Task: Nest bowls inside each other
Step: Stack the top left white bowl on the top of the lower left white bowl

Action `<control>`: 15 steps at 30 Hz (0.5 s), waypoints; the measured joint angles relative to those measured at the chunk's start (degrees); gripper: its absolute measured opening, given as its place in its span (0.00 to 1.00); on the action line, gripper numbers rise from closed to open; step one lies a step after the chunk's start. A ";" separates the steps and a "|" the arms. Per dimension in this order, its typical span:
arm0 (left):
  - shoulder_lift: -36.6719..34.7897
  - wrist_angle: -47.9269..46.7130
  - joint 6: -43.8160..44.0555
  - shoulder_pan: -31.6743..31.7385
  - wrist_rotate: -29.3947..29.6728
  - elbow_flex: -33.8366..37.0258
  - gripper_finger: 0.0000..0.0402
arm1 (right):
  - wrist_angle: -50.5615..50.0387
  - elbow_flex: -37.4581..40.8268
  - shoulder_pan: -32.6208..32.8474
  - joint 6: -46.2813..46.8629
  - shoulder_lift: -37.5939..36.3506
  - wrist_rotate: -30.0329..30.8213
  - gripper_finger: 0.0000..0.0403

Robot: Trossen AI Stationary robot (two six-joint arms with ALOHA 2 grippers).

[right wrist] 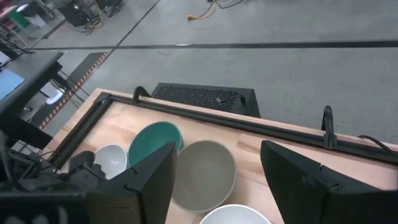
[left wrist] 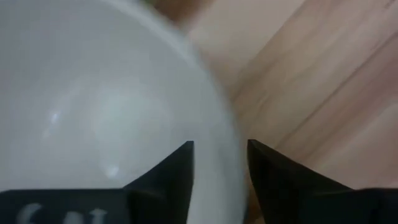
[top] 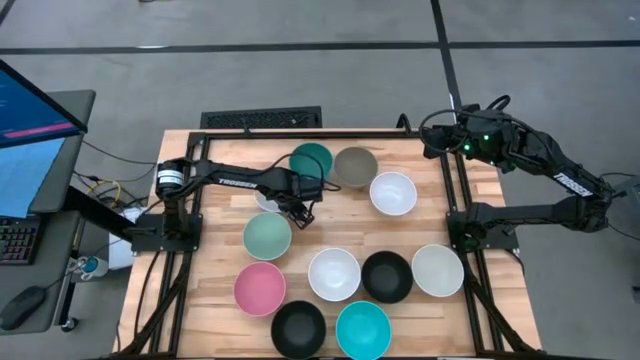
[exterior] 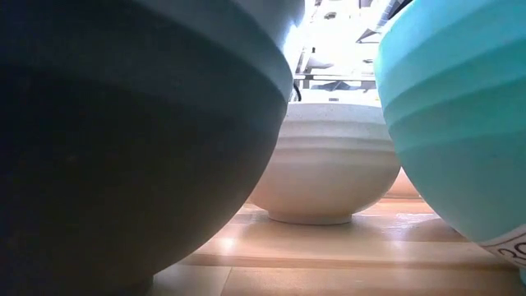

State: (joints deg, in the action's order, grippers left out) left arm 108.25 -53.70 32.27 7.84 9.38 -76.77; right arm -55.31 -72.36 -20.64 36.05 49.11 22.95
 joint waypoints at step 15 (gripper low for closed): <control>0.21 0.02 -2.66 0.17 1.60 -0.03 0.03 | 0.00 0.02 -0.11 -0.02 0.00 0.01 0.63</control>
State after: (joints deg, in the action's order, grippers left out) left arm 108.47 -53.68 29.62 8.01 10.98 -76.79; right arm -55.31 -72.34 -20.75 36.03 49.11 22.96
